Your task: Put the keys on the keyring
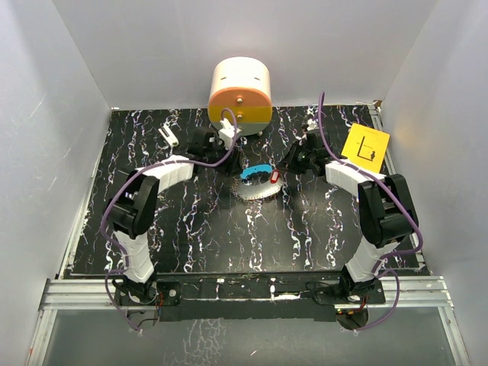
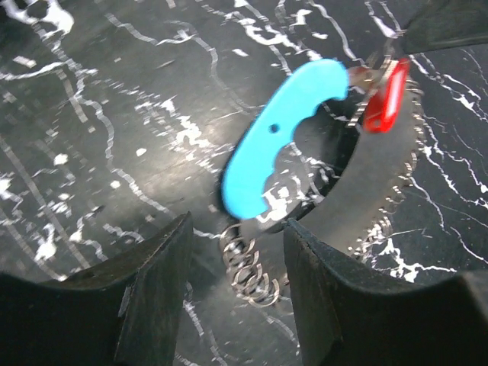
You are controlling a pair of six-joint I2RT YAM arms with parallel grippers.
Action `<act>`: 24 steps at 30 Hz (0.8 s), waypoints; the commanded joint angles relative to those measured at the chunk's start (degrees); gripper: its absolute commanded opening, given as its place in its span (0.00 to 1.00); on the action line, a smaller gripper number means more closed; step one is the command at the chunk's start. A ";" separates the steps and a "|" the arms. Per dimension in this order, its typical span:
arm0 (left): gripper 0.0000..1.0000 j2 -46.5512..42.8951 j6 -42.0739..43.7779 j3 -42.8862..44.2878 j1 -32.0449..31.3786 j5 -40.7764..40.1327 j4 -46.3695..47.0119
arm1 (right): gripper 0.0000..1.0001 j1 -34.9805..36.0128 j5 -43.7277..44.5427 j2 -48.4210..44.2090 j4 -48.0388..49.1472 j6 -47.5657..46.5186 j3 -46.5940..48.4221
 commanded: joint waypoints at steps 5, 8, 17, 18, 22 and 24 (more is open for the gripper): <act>0.50 -0.50 4.10 0.18 -6.33 -6.23 2.87 | 0.08 -0.25 -0.32 -1.63 3.40 -0.16 2.15; 0.50 -0.85 3.41 -0.18 -6.50 -7.10 3.35 | 0.08 -0.24 -0.32 -1.46 3.40 -0.16 1.67; 0.50 -1.61 3.98 -4.33 -6.49 -10.50 6.78 | 0.08 -1.08 -0.32 -1.84 3.40 -0.16 -1.67; 0.50 -1.61 4.09 -4.48 -6.44 -10.97 6.84 | 0.08 -0.57 -0.32 -1.42 3.40 -0.16 -0.86; 0.50 -1.29 4.03 -4.69 -6.49 -12.04 7.26 | 0.08 -0.36 -0.32 -3.72 3.40 -0.16 -1.19; 0.50 -0.94 3.93 -4.55 -6.46 -12.17 7.21 | 0.08 -0.35 -0.32 -4.71 3.40 -0.16 -1.18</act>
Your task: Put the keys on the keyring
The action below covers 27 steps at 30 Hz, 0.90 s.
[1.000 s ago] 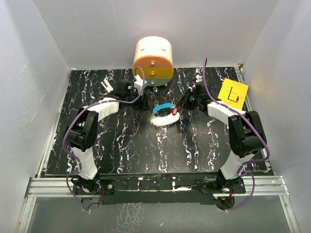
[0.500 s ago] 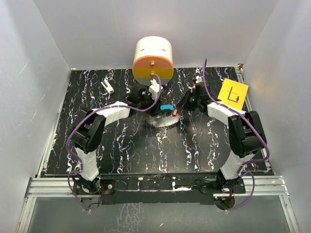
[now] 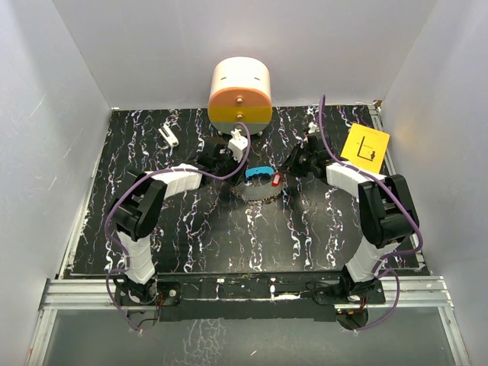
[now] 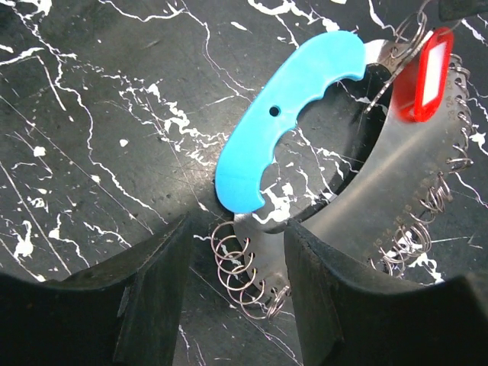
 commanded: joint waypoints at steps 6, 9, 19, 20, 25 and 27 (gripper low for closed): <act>0.50 -0.65 0.10 -0.10 0.16 -1.10 2.65 | 0.08 0.25 -0.34 -3.06 3.38 -0.18 0.46; 0.50 -0.83 0.02 -0.44 0.10 -1.16 2.89 | 0.08 -0.02 -0.34 -7.12 3.38 -0.18 -2.32; 0.50 -4.28 0.46 -1.77 0.13 -1.67 2.97 | 0.45 -0.17 1.61 -9.23 -22.87 -16.49 -1.75; 0.50 -4.39 0.45 -1.82 0.16 -1.61 3.01 | 0.58 -0.21 1.74 -8.30 -23.79 -16.98 -1.34; 0.50 -4.92 0.31 -1.87 0.11 -1.48 2.85 | 0.99 -0.16 2.59 -6.56 -25.01 -17.67 -1.26; 0.50 -4.98 0.44 -1.88 0.17 -1.52 2.75 | 0.98 -0.21 3.47 -7.10 -25.13 -17.57 -1.18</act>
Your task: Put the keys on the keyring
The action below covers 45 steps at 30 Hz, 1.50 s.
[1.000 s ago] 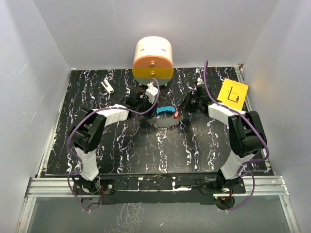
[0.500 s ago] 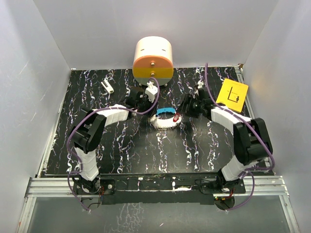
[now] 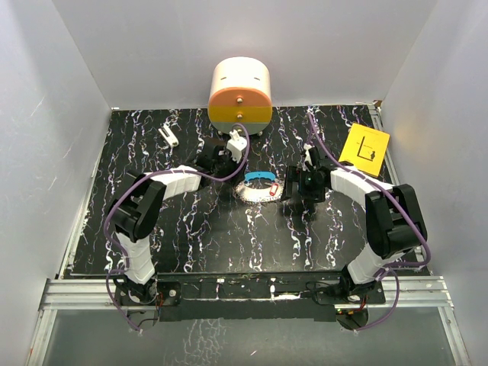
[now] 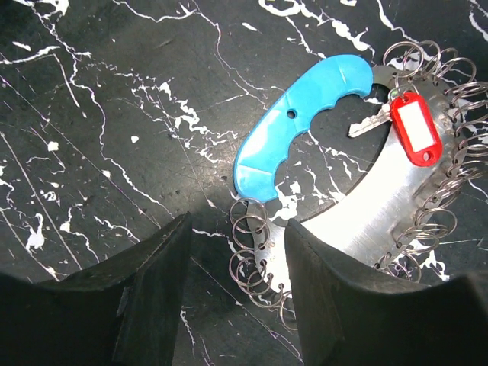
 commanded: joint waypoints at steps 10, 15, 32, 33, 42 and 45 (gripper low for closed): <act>0.88 -8.06 0.71 6.81 3.05 4.24 -7.06 | 0.99 -0.36 7.65 -10.59 0.47 -2.45 5.50; 0.97 -12.23 0.83 10.17 6.73 1.96 -12.09 | 0.99 -0.32 16.68 -15.33 1.40 -0.90 6.38; 0.97 -17.73 -6.26 8.59 13.60 -14.36 -9.87 | 0.99 -0.34 19.90 -24.75 9.26 -0.94 1.82; 0.97 -17.87 -6.38 8.35 13.60 -14.16 -9.77 | 0.99 -0.30 20.01 -24.63 9.29 -0.97 1.79; 0.97 -18.64 -6.63 7.27 13.88 -14.35 -9.17 | 0.98 -0.30 20.21 -26.61 10.49 -1.22 -0.13; 0.97 -18.83 -6.74 7.02 14.00 -14.06 -9.00 | 0.99 -0.30 21.05 -25.76 9.53 -1.38 0.46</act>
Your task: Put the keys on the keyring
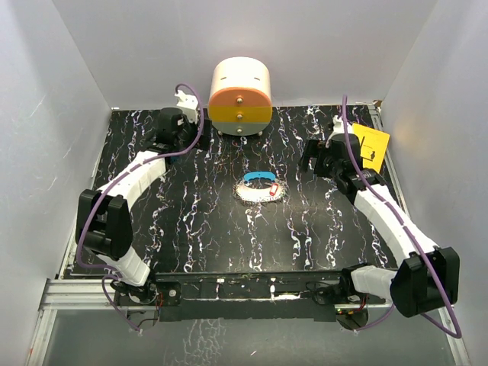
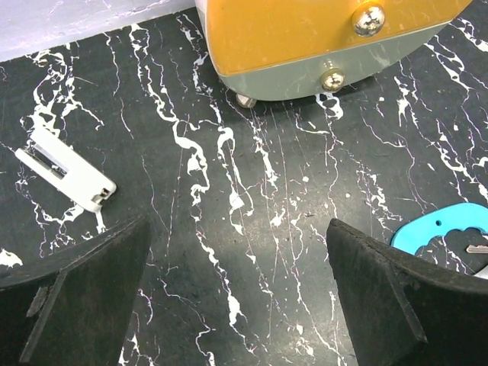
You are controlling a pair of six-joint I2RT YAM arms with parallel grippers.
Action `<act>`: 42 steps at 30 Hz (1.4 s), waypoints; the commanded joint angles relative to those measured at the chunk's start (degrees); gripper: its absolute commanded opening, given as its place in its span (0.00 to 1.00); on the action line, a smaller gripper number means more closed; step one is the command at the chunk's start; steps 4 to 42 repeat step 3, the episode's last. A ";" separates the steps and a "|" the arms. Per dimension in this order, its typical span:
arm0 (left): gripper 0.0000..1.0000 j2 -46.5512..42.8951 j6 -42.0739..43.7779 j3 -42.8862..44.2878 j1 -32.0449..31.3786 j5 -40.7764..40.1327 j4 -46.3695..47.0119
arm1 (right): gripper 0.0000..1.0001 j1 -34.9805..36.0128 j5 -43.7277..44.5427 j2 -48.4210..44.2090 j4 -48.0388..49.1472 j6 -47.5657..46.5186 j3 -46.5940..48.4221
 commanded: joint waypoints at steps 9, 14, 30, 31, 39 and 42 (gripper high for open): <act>0.97 -4.82 -0.62 -0.57 0.35 -0.54 1.41 | 0.99 -0.29 2.70 -1.31 3.16 -1.14 1.21; 0.97 -4.82 -0.62 -0.57 0.35 -0.54 1.41 | 0.99 -0.29 2.70 -1.31 3.16 -1.14 1.21; 0.97 -4.82 -0.62 -0.57 0.35 -0.54 1.41 | 0.99 -0.29 2.70 -1.31 3.16 -1.14 1.21; 0.97 -4.82 -0.62 -0.57 0.35 -0.54 1.41 | 0.99 -0.29 2.70 -1.31 3.16 -1.14 1.21; 0.97 -4.82 -0.62 -0.57 0.35 -0.54 1.41 | 0.99 -0.29 2.70 -1.31 3.16 -1.14 1.21; 0.97 -4.82 -0.62 -0.57 0.35 -0.54 1.41 | 0.99 -0.29 2.70 -1.31 3.16 -1.14 1.21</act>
